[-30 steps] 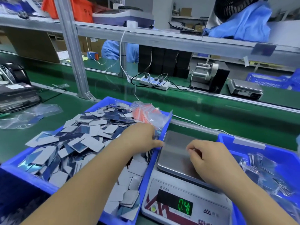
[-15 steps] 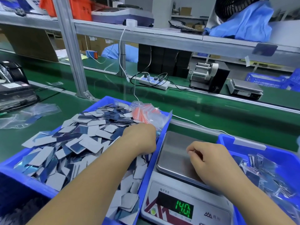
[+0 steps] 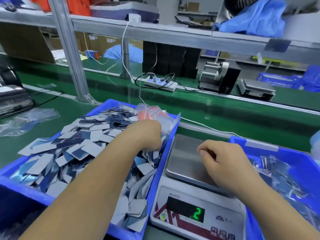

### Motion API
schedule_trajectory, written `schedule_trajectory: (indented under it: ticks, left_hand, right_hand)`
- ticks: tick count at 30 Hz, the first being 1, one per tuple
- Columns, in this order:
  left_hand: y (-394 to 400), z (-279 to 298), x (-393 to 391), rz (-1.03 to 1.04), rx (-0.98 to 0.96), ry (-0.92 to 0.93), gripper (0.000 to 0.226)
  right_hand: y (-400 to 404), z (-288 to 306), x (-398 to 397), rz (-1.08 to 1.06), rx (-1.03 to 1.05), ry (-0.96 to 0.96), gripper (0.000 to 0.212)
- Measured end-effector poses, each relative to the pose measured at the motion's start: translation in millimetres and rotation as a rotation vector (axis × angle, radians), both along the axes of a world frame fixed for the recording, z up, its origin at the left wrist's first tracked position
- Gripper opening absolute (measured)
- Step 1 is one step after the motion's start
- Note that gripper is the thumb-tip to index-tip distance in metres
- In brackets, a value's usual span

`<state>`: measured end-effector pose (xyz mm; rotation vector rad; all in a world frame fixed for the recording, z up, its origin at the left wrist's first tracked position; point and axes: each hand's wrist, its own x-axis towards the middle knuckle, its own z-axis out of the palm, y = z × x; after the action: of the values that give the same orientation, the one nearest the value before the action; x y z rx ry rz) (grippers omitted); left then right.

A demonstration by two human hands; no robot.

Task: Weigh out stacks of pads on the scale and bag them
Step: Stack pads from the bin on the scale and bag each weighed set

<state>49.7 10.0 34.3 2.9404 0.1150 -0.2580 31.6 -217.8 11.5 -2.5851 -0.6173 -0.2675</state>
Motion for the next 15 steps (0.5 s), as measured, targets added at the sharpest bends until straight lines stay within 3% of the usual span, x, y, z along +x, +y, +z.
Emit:
schedule_trajectory:
  ticks: [15]
  left_hand:
    - [42.3, 20.7, -18.2, 0.122, -0.223, -0.119, 0.025]
  right_hand:
    - [-9.2, -4.0, 3.8, -0.020, 0.104, 0.029, 0.016]
